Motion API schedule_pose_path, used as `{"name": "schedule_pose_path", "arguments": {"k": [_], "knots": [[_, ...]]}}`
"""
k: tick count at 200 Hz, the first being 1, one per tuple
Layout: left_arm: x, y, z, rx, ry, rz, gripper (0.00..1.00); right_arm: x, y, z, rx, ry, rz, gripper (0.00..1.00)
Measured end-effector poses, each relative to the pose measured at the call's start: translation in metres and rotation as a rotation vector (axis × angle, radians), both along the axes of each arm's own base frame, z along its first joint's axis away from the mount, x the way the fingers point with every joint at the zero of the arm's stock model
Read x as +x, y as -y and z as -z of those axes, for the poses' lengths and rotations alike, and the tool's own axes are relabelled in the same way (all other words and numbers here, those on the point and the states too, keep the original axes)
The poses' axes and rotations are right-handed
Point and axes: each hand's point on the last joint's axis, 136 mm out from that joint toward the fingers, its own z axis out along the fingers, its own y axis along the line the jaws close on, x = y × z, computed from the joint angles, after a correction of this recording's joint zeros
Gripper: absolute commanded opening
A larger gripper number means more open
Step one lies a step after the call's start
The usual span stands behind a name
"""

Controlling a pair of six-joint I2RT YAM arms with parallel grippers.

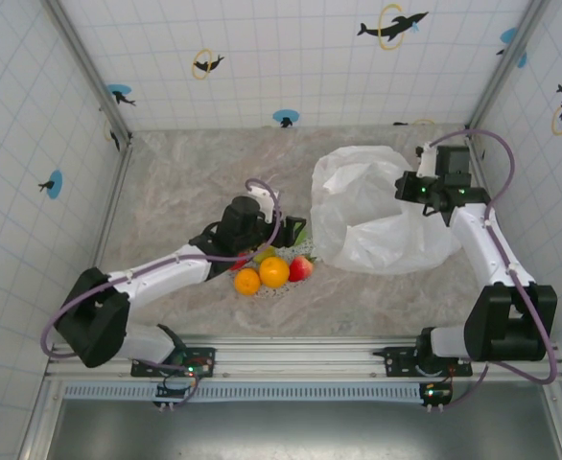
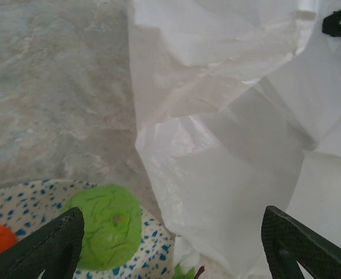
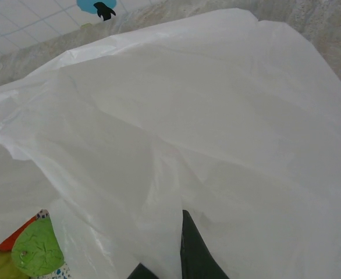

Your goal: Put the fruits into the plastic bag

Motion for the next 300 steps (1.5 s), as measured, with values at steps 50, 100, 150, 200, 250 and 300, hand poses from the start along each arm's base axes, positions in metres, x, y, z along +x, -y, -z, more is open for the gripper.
{"name": "schedule_pose_path", "arguments": {"k": [50, 100, 150, 200, 250, 300], "knots": [[-0.004, -0.043, 0.007, 0.121, -0.007, -0.143, 0.8, -0.002, -0.004, 0.015, -0.083, -0.035, -0.028, 0.0], [-0.006, -0.095, 0.014, 0.234, -0.043, -0.295, 0.83, 0.0, -0.014, 0.024, -0.149, -0.049, -0.065, 0.0], [0.011, -0.141, 0.037, 0.27, -0.146, -0.436, 0.84, 0.001, -0.016, 0.03, -0.156, -0.062, -0.079, 0.0], [0.014, -0.15, 0.075, 0.324, -0.263, -0.444, 0.83, 0.001, -0.017, 0.03, -0.155, -0.057, -0.083, 0.0], [0.021, -0.15, 0.096, 0.328, -0.315, -0.439, 0.82, 0.002, -0.018, 0.03, -0.152, -0.055, -0.087, 0.0], [0.025, -0.15, 0.114, 0.341, -0.348, -0.44, 0.81, 0.004, -0.018, 0.028, -0.15, -0.044, -0.089, 0.0]]}}
